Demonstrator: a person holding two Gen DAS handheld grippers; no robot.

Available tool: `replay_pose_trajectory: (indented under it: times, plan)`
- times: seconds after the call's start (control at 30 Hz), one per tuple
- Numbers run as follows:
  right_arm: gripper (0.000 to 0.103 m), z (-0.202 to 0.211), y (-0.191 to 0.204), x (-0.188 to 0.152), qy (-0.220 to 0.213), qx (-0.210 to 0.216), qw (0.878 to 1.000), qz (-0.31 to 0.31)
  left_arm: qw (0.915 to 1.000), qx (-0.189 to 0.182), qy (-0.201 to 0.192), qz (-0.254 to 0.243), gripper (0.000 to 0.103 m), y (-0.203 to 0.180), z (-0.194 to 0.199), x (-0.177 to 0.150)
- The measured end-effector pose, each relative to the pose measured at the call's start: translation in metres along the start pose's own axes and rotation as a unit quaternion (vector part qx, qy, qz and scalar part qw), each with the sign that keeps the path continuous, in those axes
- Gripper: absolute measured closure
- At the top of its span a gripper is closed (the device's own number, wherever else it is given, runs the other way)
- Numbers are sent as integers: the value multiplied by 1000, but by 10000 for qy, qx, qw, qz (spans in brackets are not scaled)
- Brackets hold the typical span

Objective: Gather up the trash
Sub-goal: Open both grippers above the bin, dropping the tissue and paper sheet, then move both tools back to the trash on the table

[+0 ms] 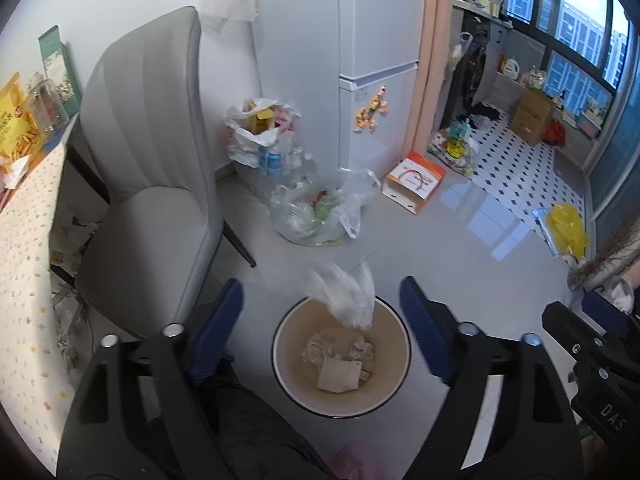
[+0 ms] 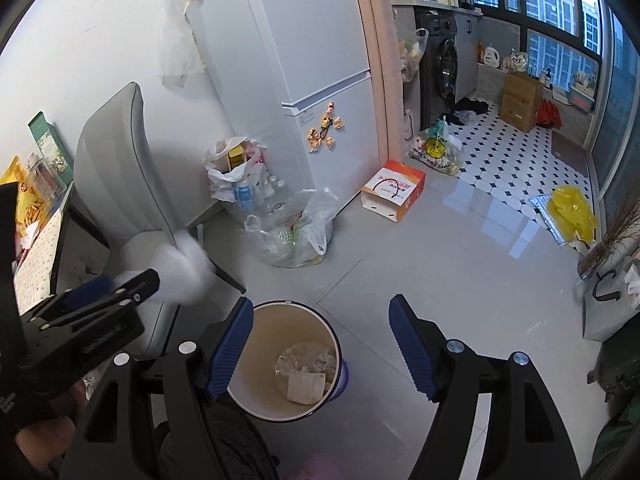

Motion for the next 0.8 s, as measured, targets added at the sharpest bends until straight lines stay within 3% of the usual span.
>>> replay_pose_trajectory:
  times: [0.23,0.5,0.8]
  plan:
    - [28,4,7,-1,-40,75,10000,52,9993,304,-136,186,6,27,20,-4]
    - [22,13,36,-5,-113,249,9993,259,9961,642,-290,534,6,75,55,-21]
    - [15,39,100,-25,-186,642,9951,728,9877,1037,-525,1048,6,142,104,-58]
Point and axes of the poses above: each gripper's, at about its wrist camera, not at the fingertips, and z roughly against the way its jaws point, y to its left, x to its top, the point moved 2 cm from there along -z, roughly the way its jaws point, and after that the axes turned 11 degrees about -z, right-handed, at the moved point
